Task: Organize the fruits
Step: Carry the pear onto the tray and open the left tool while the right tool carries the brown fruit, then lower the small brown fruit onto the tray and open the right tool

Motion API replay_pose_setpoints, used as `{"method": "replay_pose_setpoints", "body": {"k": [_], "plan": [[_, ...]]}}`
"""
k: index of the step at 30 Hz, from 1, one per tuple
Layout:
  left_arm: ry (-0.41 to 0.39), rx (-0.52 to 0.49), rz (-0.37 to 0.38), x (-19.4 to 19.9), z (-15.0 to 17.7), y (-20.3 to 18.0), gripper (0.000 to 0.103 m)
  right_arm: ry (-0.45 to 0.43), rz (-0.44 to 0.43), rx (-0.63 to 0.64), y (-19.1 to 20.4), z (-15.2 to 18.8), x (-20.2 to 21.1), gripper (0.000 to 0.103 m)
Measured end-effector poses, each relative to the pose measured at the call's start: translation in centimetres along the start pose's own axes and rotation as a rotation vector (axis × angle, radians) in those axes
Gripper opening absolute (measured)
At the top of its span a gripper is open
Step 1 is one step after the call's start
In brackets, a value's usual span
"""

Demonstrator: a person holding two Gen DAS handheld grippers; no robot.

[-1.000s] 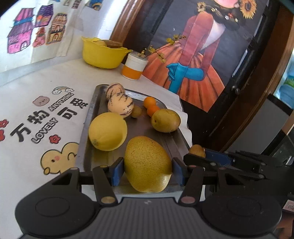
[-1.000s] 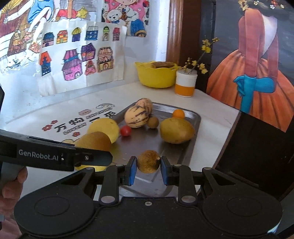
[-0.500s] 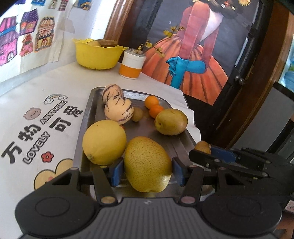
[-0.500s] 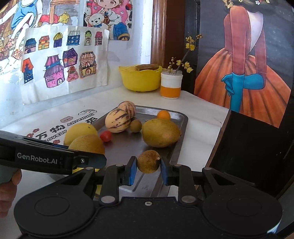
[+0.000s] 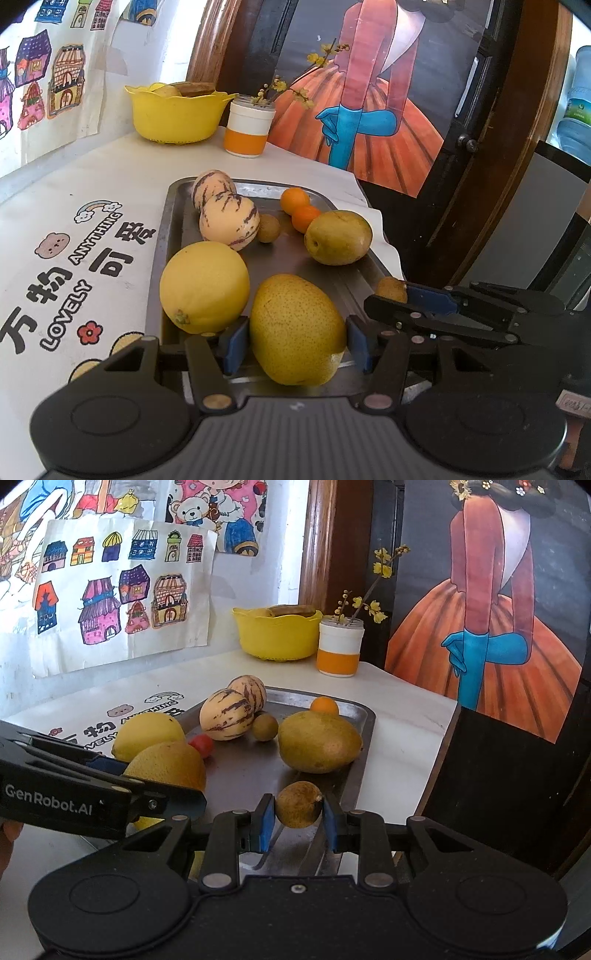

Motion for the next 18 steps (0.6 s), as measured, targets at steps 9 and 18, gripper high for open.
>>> {"method": "replay_pose_setpoints", "body": {"k": [9, 18], "plan": [[0.033, 0.009, -0.005, 0.0, 0.7, 0.2, 0.066, 0.007, -0.009, -0.009, 0.4, 0.6, -0.1, 0.030], [0.043, 0.054, 0.004, 1.1, 1.0, 0.4, 0.084, -0.029, -0.005, -0.021, 0.3, 0.5, 1.2, 0.050]]}}
Point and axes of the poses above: each gripper's, at about its wrist camera, not at the fingertips, and x roughly against the way its jaws point, y to its left, z to its underside, the point moved 7 cm from there along -x, roughly the way its jaws point, and after that the axes turned 5 degrees about -y, right-handed, at the moved point
